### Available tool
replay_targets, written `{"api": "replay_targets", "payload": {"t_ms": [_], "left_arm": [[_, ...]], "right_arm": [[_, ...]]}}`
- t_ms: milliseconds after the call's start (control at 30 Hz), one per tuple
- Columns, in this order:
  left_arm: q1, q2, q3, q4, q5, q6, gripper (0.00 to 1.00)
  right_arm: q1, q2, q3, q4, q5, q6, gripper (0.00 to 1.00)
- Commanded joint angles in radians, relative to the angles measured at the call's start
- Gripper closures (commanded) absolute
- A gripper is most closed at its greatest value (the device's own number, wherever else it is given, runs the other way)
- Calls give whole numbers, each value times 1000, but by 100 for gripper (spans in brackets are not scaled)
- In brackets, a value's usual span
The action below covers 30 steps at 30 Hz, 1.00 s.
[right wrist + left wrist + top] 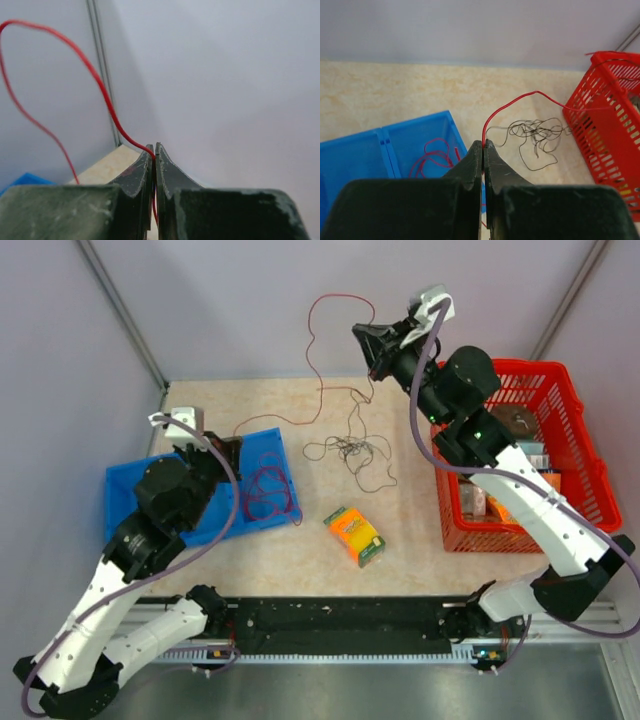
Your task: Untangle the cables
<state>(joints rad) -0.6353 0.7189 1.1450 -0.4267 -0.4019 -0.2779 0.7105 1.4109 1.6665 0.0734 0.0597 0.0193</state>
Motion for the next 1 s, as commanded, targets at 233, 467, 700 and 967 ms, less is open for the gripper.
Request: {"api": "replay_targets", "payload": {"t_ms": [233,467,700,967], "left_arm": [[0,-48,-30,121,64,-79,100],[0,-99,-67,123,77,-104,100],[0,-87,-22,114,86,-83,100],[0,-99,-85,155,106,-122,100]], "right_arm": [[14,16,323,-173,33,-254,100],[-97,184,64,-329,122,-172,100],[-126,172,256,-471,-19,-53,100],[-109,23,80,-346,-75,76,100]]}}
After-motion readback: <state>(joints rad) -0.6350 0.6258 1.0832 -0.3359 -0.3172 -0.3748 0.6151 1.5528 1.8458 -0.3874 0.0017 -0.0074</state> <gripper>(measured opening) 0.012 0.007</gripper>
